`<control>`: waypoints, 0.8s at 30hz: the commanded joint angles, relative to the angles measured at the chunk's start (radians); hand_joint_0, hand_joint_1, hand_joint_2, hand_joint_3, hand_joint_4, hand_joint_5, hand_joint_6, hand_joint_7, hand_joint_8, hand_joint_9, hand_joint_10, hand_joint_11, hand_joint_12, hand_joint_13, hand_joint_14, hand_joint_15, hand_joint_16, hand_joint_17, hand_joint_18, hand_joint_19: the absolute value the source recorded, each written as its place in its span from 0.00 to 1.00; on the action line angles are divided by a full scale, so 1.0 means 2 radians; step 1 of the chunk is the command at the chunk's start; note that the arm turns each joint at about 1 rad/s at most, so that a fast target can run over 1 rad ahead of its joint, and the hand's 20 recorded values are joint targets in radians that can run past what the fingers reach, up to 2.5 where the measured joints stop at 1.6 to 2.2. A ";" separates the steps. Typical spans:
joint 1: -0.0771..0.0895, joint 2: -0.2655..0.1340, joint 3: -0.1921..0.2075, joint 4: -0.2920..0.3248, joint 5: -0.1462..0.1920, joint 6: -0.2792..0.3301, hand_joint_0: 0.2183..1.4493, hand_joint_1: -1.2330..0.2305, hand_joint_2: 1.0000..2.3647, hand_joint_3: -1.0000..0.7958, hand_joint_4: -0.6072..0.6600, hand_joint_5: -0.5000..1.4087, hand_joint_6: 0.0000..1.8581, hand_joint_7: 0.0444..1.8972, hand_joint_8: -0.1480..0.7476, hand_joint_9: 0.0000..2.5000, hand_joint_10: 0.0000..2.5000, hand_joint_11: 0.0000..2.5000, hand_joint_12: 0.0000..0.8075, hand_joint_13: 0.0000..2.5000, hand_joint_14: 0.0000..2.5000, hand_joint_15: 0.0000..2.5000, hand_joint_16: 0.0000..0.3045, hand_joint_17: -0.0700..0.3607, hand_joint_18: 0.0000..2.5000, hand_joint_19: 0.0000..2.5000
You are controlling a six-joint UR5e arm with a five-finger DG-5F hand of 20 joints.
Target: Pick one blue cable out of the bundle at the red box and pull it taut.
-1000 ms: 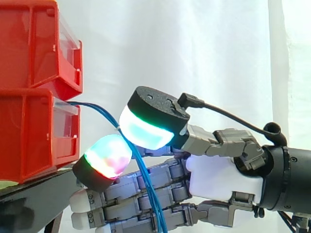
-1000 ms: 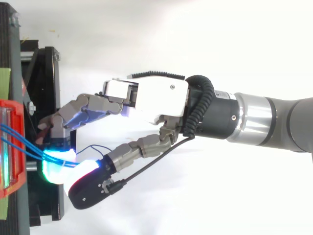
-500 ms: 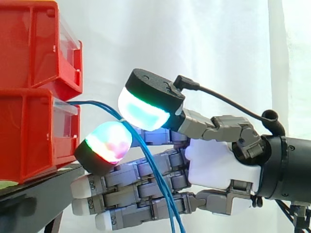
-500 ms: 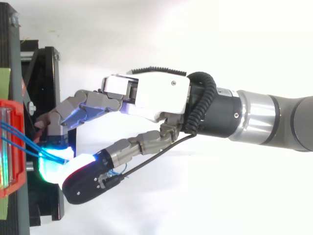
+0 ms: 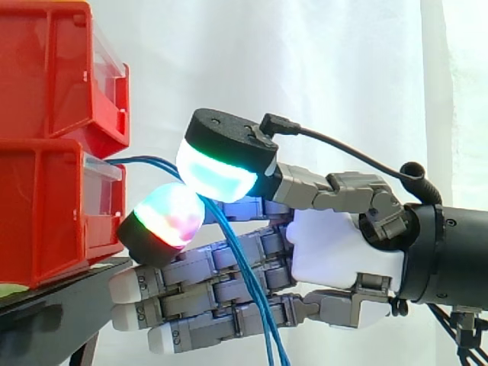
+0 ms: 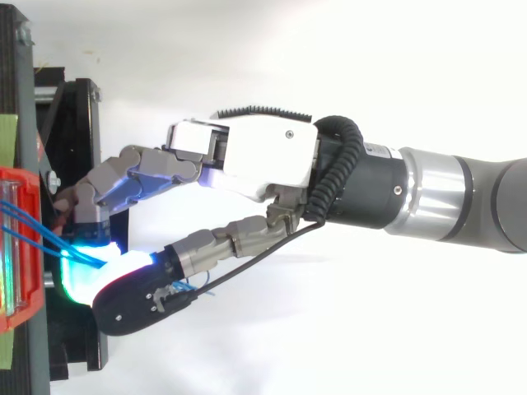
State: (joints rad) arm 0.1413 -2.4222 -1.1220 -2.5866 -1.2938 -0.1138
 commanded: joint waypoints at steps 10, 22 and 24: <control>-0.001 0.004 0.002 -0.017 0.000 0.000 0.32 0.34 0.01 0.41 0.55 0.16 0.49 0.48 0.51 0.25 0.00 0.14 0.47 0.17 0.00 0.06 0.17 0.44 0.15 0.03; -0.002 0.028 0.003 -0.085 0.000 0.002 0.33 0.35 0.01 0.41 0.54 0.16 0.49 0.48 0.52 0.31 0.01 0.26 0.47 0.20 0.00 0.08 0.17 0.44 0.16 0.04; -0.002 0.031 0.002 -0.097 0.000 0.002 0.33 0.35 0.01 0.40 0.54 0.16 0.49 0.47 0.52 0.31 0.01 0.27 0.46 0.22 0.00 0.10 0.17 0.43 0.16 0.04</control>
State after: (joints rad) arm 0.1372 -2.3710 -1.1177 -2.7427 -1.2933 -0.1094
